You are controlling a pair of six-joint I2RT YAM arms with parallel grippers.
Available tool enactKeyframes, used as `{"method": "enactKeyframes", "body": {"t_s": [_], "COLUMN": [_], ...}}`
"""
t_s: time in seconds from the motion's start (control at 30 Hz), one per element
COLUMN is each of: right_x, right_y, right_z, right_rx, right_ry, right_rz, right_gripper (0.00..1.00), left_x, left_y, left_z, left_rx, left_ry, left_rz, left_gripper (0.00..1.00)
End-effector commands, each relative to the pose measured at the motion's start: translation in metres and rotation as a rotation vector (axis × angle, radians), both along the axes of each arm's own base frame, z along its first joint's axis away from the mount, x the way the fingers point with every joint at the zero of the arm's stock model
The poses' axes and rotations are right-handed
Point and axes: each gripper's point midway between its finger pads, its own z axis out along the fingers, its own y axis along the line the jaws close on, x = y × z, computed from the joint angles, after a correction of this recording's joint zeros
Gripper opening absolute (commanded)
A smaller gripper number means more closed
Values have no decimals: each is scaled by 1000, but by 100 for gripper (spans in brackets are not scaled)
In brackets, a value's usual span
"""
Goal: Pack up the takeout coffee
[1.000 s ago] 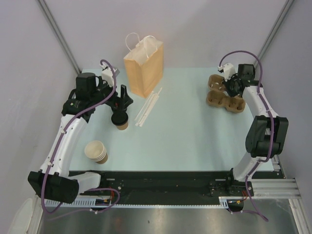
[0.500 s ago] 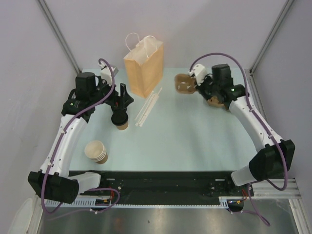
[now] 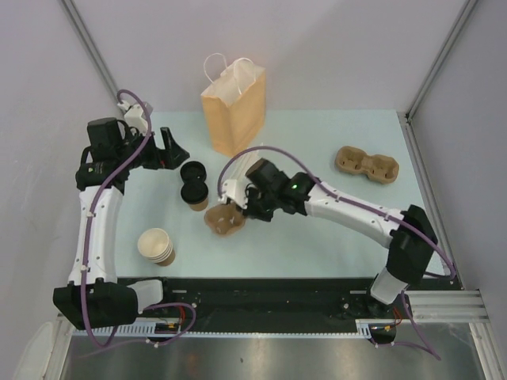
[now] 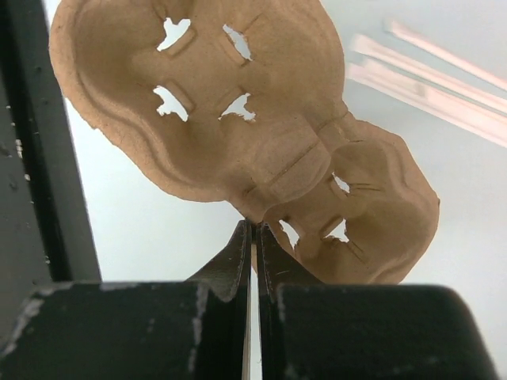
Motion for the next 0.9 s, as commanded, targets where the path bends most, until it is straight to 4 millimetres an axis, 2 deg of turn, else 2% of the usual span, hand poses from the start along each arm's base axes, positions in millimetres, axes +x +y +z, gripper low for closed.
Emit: {"method": "enactKeyframes", "body": {"t_s": [0.0, 0.1, 0.17, 0.3, 0.47, 0.83, 0.87], "right_x": [-21, -33, -34, -42, -43, -32, -32], "right_y": [32, 49, 60, 74, 78, 80, 80], "right_z": [-28, -46, -50, -71, -85, -96, -97], "right_rx": [-29, -41, -27, -56, -72, -93, -95], "right_ry": [8, 29, 16, 0, 8, -32, -29], "right_rz": [57, 74, 72, 83, 79, 43, 44], "right_gripper": [0, 0, 0, 0, 0, 0, 3], "left_x": [-11, -12, -11, -11, -11, -9, -9], "left_y": [-6, -5, -5, -6, -6, -3, -3], "left_z": [7, 6, 4, 2, 0, -4, -5], "left_rx": [-43, -41, -47, -51, -52, -42, -41], "left_ry": [-1, -2, 6, 12, 13, 12, 14], "left_rz": [-29, -24, -23, -25, -23, -11, -10], "left_gripper": [100, 99, 100, 99, 100, 99, 99]}}
